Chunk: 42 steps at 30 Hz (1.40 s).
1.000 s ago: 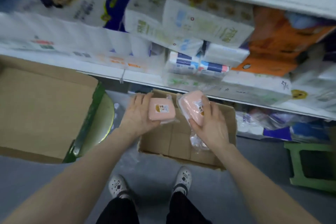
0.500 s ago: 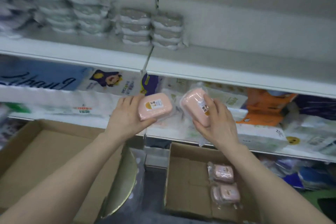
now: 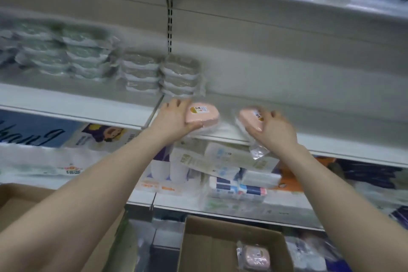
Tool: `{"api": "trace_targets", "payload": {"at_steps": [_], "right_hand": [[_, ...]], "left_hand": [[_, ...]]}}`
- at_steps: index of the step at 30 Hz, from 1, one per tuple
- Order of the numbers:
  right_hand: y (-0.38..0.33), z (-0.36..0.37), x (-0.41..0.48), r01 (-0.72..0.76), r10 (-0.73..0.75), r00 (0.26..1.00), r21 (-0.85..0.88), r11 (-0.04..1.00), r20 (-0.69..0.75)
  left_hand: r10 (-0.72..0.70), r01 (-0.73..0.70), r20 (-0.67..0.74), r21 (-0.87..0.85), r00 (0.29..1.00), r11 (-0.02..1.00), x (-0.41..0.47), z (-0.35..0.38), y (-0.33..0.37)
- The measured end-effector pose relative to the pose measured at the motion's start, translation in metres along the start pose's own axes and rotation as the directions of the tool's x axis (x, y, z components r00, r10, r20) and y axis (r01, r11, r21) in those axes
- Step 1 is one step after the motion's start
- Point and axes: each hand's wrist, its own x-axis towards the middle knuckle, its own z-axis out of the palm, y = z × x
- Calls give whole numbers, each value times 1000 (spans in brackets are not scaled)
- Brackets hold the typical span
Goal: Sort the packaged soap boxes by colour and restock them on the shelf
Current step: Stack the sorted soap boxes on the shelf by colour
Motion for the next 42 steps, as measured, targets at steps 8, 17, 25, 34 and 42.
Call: {"api": "trace_targets", "payload": {"at_steps": [8,17,25,34,42], "right_hand": [[56,17,42,19,-12,994,-69,997,109],[69,26,68,72,-64,984,-38,997,168],[78,22,73,143,-121,972,-97,985,203],[89,26,87,162,-155,977,-40,986,145],[109,34,107,148,-144,981,-26,989,127]], "left_hand": [[175,-197,262,59,949,979,66,33,27],[69,-77,53,180,996,981,86,46,81],[97,-161,319,181,943,970,103,43,109],[-203,148,183,277,962,949,110,57,91],[161,-200,255,135,953,970,170,72,94]]}}
